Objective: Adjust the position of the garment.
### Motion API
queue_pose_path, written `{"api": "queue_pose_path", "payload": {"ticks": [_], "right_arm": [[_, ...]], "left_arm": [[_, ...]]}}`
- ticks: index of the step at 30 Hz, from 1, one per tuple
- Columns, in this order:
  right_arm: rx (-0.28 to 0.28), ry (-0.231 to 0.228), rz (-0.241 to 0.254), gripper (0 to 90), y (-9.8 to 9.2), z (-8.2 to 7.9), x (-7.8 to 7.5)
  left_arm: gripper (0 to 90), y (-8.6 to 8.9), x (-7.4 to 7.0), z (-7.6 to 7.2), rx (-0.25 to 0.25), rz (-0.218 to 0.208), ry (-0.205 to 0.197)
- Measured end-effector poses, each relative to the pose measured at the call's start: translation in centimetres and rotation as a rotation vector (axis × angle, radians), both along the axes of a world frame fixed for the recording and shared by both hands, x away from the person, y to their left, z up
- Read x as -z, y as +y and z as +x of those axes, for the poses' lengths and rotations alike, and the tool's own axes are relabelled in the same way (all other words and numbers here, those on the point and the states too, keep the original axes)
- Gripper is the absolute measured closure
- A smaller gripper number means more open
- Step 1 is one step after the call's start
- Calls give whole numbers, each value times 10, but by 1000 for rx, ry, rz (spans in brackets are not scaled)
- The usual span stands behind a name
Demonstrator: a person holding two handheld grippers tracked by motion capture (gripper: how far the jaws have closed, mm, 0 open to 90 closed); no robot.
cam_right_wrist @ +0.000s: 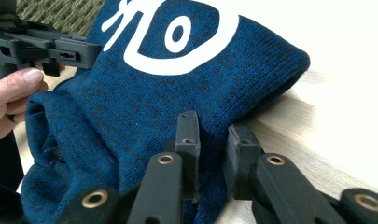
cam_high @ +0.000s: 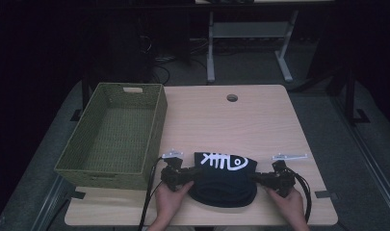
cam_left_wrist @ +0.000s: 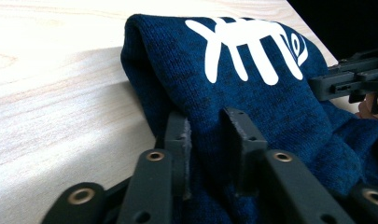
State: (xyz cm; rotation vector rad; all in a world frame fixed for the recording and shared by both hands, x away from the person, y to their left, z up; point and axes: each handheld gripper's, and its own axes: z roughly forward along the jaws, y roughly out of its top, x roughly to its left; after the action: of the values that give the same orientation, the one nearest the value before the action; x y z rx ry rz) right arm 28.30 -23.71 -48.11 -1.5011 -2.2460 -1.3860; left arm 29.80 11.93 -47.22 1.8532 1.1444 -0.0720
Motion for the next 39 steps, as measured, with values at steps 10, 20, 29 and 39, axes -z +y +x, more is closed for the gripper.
{"api": "queue_pose_path", "payload": {"ticks": [10,20,29,39], "right_arm": [[-3,-19,40,801,-1,0,-14],[3,-27,63,802,-5,-1,-25],[7,-48,91,801,-7,0,-40],[-1,-68,134,802,-6,4,-56]], "left_arm": [[780,1,-9,-3,-4,-14,-22],[787,-1,-28,-5,1,-44,-51],[787,-1,-50,-3,4,-55,-84],[787,4,-71,-3,2,-63,-115]]}}
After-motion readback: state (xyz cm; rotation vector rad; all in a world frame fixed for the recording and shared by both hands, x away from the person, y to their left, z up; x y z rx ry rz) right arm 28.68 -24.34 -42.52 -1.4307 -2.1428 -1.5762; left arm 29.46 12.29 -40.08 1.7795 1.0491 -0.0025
